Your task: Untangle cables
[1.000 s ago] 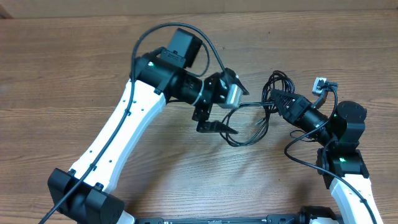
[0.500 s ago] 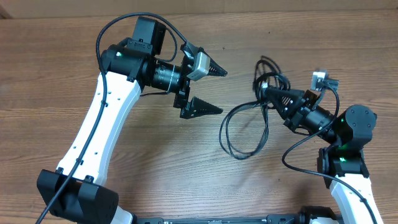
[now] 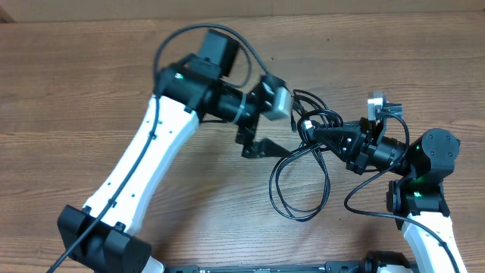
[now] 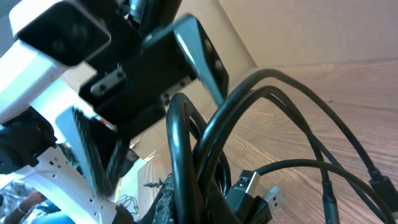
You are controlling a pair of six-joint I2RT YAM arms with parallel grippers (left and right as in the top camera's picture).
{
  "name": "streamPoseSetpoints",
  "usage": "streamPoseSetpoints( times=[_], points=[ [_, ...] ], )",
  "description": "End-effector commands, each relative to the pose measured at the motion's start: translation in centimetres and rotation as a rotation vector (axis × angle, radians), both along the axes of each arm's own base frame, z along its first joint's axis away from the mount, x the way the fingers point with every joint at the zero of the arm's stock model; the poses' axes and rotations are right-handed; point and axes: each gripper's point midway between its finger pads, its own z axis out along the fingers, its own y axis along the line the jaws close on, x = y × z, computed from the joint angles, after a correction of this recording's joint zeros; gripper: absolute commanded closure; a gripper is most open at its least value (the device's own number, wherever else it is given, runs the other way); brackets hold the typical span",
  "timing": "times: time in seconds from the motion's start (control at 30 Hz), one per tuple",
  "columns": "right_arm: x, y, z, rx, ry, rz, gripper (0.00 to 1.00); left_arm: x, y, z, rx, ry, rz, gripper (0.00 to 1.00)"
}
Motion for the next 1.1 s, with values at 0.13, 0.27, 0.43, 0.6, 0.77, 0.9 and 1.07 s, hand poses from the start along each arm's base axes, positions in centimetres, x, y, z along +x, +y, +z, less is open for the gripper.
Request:
streamPoseSetpoints(
  times=[0.13, 0.27, 0.43, 0.6, 0.77, 0.9, 1.07],
  points=[
    [-0.6, 0.2, 1.2, -0.008, -0.054, 0.033, 0.96, -0.3, -0.5, -0.3, 0.106, -0.117, 0.026, 0.00],
    [-0.9, 0.3, 1.1, -0.009, -0.053, 0.052, 0.96, -0.1, -0.6, -0.3, 0.106, -0.129, 0.029, 0.01],
    [-0.9, 0.3, 1.1, -0.009, -0.053, 0.055, 0.96, -0.5, -1.3, 1.1, 0.022, -0.128, -0.007, 0.31],
    [-1.5, 0.5, 1.1, -0.012, -0.053, 0.087, 0.96, -0.6, -1.5, 1.5, -0.007, -0.134, -0.018, 0.37],
    [-1.5, 0.5, 1.1, -0.012, -0.053, 0.089, 0.96, -0.6, -1.6, 1.6, -0.009, -0.134, -0.019, 0.75],
    [-1.6, 0.5, 1.0, -0.012, -0.052, 0.096, 0.96, -1.0, -1.9, 1.6, -0.009, -0.136, -0.033, 0.96],
    [-1.6, 0.5, 0.9, -0.011, -0.041, 0.096, 0.96, -1.1, -2.2, 1.5, -0.009, -0.143, -0.038, 0.96]
  ],
)
